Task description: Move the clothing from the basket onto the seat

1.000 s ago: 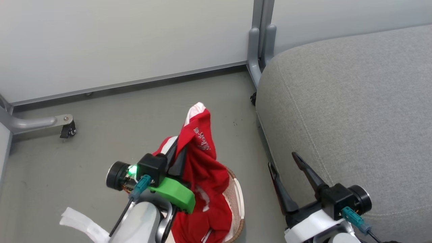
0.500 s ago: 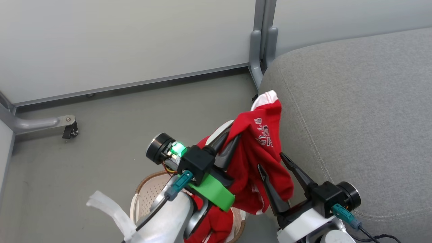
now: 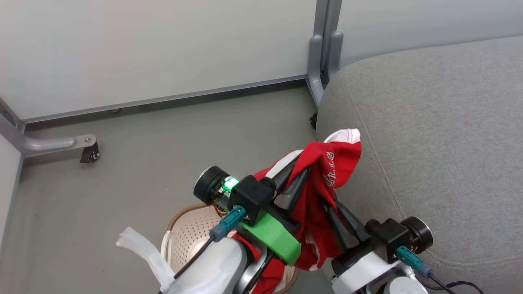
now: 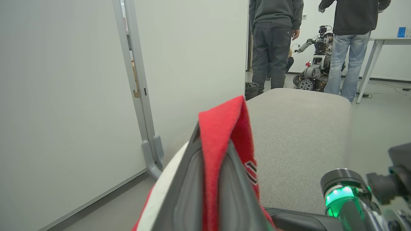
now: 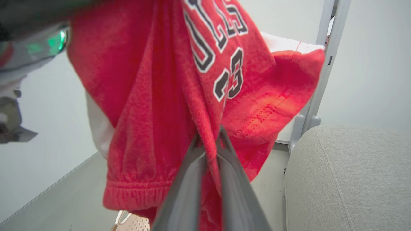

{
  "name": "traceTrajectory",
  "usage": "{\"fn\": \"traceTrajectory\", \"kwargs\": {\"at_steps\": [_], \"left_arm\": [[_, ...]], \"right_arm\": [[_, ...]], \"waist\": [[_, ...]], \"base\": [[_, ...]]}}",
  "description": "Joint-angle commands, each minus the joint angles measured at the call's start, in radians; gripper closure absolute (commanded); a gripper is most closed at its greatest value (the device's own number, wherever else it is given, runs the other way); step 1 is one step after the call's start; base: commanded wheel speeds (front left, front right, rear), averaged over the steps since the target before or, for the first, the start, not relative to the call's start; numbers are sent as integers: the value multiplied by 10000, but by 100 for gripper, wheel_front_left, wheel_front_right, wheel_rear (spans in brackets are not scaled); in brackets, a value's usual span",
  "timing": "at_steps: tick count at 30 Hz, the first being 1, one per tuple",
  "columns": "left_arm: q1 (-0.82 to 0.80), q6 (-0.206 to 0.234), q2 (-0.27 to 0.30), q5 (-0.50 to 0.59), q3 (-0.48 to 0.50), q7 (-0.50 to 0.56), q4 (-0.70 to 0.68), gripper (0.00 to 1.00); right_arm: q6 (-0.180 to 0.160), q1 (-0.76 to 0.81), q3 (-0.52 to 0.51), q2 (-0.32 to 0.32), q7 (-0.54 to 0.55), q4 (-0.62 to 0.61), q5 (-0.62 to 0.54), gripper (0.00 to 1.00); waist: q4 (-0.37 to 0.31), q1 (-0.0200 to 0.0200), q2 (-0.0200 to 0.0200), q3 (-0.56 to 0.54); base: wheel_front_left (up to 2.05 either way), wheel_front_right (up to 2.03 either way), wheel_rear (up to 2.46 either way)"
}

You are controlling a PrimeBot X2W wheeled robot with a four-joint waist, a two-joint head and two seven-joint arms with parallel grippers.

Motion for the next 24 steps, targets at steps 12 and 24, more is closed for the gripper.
{"fn": "traceTrajectory", "kwargs": {"at_steps": [12,24], "left_arm": [[146,202,122,-120,-102,-51,885,92],[169,297,238,-186,-177,174,1041,0]], "right_arm": [[-5,193,-463,95,-31,97,241,100],[-5,214,-864,148,-33,170,327,100]], "waist": [[-70,1,0,68],[-64,1,0,129]], "base": [[0,0,0],[0,0,0]]}}
